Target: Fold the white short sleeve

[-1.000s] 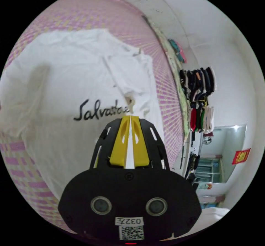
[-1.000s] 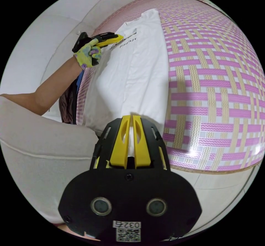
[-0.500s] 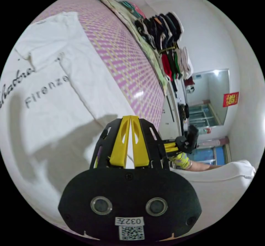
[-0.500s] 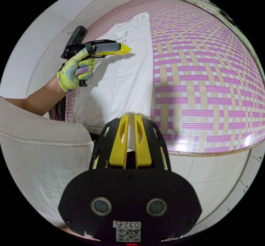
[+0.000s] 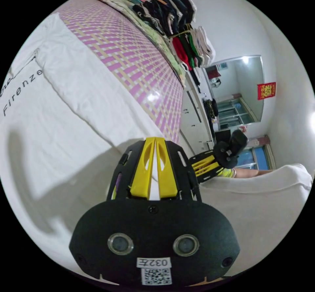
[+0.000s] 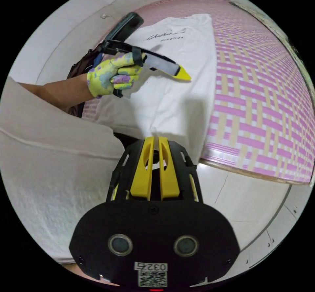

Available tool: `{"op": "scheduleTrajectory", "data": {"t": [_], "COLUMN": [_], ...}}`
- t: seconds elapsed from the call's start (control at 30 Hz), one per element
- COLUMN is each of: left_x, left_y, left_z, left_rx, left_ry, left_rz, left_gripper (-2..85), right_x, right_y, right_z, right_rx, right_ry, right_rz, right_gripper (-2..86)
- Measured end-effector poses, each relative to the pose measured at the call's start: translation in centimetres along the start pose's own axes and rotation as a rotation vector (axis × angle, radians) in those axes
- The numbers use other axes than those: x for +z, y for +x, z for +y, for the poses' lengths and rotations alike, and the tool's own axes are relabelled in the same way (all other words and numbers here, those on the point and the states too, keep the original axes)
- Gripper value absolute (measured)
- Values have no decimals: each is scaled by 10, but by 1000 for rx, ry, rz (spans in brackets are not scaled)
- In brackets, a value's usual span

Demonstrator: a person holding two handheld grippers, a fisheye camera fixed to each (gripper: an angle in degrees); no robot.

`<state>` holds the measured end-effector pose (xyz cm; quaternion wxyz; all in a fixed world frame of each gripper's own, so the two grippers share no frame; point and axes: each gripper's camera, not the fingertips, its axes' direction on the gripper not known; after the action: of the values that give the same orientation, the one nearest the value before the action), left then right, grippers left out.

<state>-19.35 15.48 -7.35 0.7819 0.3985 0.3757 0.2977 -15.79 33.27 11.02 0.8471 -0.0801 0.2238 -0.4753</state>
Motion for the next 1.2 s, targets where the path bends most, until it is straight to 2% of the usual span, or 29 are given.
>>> {"op": "scheduleTrajectory", "data": {"t": [0.17, 0.33, 0.43, 0.6, 0.7, 0.77, 0.87, 1.0, 1.13, 1.2], "left_x": [15, -28, -71, -142, -156, -154, -143, -136, -143, -144], "left_y": [39, 61, 67, 97, 139, 163, 188, 204, 218, 227], "left_z": [40, 89, 136, 275, 343, 372, 396, 407, 419, 425], "left_rx": [53, -68, -215, -606, -799, -877, -939, -985, -981, -964], "left_ry": [-110, 86, 243, 526, 577, 587, 563, 519, 529, 503], "left_rz": [2, 6, -111, -367, -560, -624, -684, -749, -745, -805], "left_gripper": [-9, -9, -9, -8, -7, -5, 7, 81, 82, 60], "right_x": [34, 1, -15, -28, -30, -26, -11, 31, 70, 96], "right_y": [-2, 13, 36, 62, 66, 62, 37, -31, -112, -166], "right_z": [5, 16, 3, -68, -110, -139, -190, -270, -347, -402], "right_rx": [16, 41, 17, -216, -351, -415, -531, -701, -829, -866], "right_ry": [-82, 55, 119, 79, 57, 40, 21, -38, -69, -85], "right_rz": [-45, -103, -137, -163, -154, -166, -199, -243, -223, -192], "right_gripper": [-6, -7, -8, -9, -10, -10, -10, -10, -10, -9]}}
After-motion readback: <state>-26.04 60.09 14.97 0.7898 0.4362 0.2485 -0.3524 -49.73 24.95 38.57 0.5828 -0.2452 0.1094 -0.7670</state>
